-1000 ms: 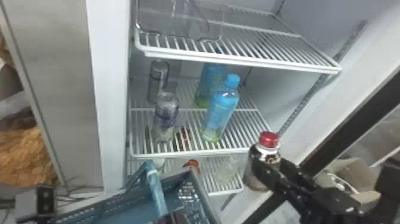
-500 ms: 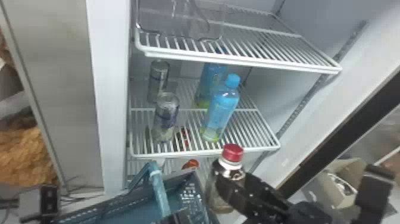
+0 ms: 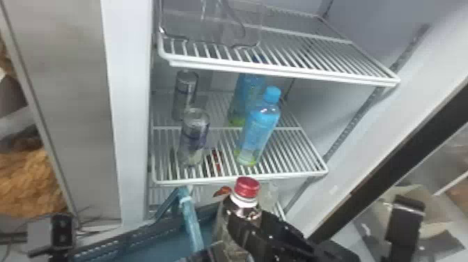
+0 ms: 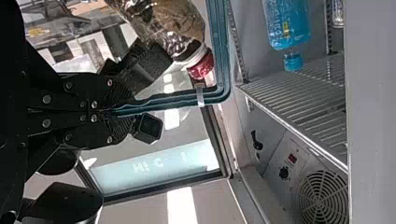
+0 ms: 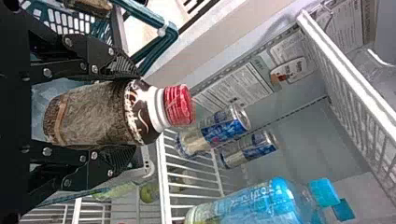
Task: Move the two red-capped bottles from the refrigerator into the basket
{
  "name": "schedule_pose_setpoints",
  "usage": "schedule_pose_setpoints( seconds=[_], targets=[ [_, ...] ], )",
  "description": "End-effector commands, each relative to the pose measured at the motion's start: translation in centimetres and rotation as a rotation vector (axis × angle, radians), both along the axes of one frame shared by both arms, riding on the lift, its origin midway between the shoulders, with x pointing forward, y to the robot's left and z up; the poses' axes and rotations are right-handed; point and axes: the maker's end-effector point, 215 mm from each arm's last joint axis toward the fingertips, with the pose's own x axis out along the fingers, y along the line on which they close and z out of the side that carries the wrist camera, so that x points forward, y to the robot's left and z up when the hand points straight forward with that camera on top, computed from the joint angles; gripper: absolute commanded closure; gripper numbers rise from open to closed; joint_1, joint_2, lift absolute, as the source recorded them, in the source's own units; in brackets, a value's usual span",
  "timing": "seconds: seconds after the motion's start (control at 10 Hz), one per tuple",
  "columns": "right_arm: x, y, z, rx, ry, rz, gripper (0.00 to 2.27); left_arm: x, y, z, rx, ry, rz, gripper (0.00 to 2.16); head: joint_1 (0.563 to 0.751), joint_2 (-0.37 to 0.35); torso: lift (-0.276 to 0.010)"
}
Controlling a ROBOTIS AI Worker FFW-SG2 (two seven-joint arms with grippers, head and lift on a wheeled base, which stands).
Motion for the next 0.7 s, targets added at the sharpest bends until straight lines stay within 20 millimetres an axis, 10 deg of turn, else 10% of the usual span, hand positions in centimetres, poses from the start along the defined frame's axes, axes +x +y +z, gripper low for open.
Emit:
schedule_pose_setpoints(
  seconds=[0.0, 0.1, 0.6],
  targets=[
    [0.1, -0.3, -0.5, -0.005, 0.007, -0.005, 0.36, 0.0, 0.0, 0.0, -0.002, 0.003, 0.001, 1.20, 0.695, -0.350, 0.000],
    [0.2, -0.5, -0.7, -0.004, 0.008, -0.009, 0.03, 0.0, 0.1, 0.0, -0.005, 0.006, 0.002, 1.20, 0.695, -0.350, 0.000],
    [2.4, -4.6, 0.7, -0.005, -0.132, -0.091, 0.20, -0.2, 0.1, -0.2, -0.005, 0.015, 0.005, 1.20, 0.695, -0.350, 0.000]
  ],
)
